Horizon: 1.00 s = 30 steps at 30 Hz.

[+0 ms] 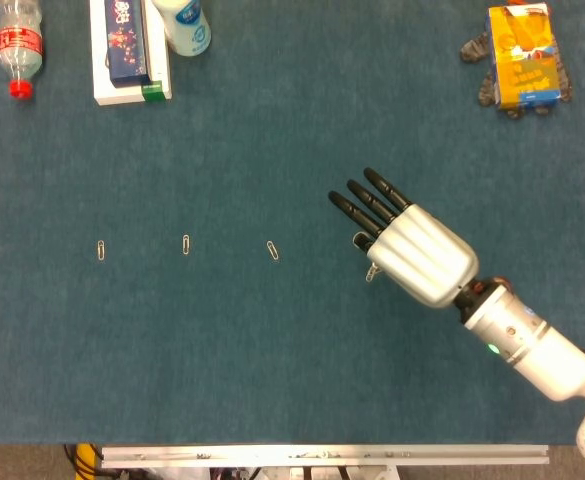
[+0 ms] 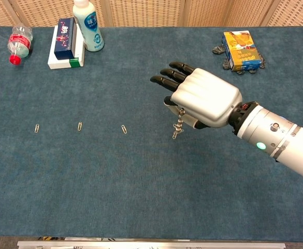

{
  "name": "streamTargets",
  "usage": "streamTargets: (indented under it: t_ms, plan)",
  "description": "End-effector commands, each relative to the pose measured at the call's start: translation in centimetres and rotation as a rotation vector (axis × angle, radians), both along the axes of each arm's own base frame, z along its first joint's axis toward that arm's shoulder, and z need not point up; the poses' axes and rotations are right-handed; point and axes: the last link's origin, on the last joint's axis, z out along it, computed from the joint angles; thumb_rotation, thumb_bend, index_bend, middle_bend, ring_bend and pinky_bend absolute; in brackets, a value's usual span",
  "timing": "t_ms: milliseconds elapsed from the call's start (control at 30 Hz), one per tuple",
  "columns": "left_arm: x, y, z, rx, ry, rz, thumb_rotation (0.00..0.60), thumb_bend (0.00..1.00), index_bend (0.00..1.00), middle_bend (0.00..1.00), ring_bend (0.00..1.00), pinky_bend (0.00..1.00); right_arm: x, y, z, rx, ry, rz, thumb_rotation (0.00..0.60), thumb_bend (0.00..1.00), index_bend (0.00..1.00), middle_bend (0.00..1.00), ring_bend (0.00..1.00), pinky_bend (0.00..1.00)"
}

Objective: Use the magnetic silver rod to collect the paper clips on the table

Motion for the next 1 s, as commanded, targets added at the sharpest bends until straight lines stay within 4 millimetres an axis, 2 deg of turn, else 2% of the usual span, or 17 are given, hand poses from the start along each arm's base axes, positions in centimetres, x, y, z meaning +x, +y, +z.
streamTargets:
  t_ms: [33, 367, 1000]
  plan:
    - [-0.2, 0.0, -0.1, -0.031, 0.039, -0.002, 0.6, 0.17, 0.57, 0.5, 0.4, 0.42, 0.2, 0.2, 0.3, -0.002, 0.001, 0.008, 0.6, 0.38, 0.62, 0.07, 0.0, 0.0]
    - [-0.8, -0.2, -0.4, -0.088, 0.107, 0.005, 0.6, 0.17, 0.57, 0.5, 0.4, 0.42, 1.6, 1.1, 0.4, -0.002, 0.008, 0.051, 0.6, 0.38, 0.62, 0.07, 0.0, 0.0]
    - [-1.6, -0.4, -1.8, -0.153, 0.122, 0.01, 0.6, 0.17, 0.58, 0.5, 0.4, 0.42, 4.7, 1.5, -1.9, 0.011, 0.041, 0.099, 0.6, 0.38, 0.62, 0.07, 0.0, 0.0]
